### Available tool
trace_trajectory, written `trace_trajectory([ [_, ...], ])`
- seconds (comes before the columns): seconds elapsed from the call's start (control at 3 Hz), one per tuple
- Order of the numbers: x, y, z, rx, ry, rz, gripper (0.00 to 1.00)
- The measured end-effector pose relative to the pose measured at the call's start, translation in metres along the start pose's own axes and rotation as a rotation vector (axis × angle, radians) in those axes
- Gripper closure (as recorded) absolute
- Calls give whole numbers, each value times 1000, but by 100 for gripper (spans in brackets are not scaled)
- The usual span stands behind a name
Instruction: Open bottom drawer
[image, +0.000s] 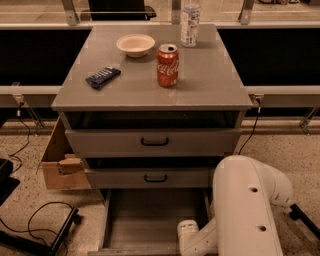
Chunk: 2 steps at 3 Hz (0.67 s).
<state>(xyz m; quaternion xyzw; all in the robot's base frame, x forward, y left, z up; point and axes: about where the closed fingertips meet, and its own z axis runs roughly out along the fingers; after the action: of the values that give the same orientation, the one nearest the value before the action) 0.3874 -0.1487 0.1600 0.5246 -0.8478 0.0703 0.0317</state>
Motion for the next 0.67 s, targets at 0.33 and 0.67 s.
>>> trace_trajectory([
  [0.33, 0, 0, 1, 0, 0, 0, 100],
  [0.67, 2, 3, -1, 5, 4, -1, 100],
])
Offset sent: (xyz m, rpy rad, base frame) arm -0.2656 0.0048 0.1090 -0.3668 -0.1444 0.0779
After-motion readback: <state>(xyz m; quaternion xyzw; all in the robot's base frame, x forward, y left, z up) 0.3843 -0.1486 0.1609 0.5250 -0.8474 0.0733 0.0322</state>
